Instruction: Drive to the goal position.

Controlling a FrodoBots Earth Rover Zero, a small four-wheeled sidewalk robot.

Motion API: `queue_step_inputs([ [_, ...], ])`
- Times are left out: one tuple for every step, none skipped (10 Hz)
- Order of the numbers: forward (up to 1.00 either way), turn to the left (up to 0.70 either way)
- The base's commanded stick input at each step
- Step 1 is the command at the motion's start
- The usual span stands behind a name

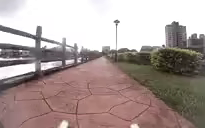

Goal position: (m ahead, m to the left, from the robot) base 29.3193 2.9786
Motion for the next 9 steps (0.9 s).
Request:
queue_step_inputs([
  [0.7, 0.0],
  [0.7, 0.0],
  [0.7, 0.0],
  [0.7, 0.0],
  [0.7, 0.0],
  [0.7, 0.0],
  [0.7, 0.0],
  [0.7, 0.0],
  [0.7, 0.0],
])
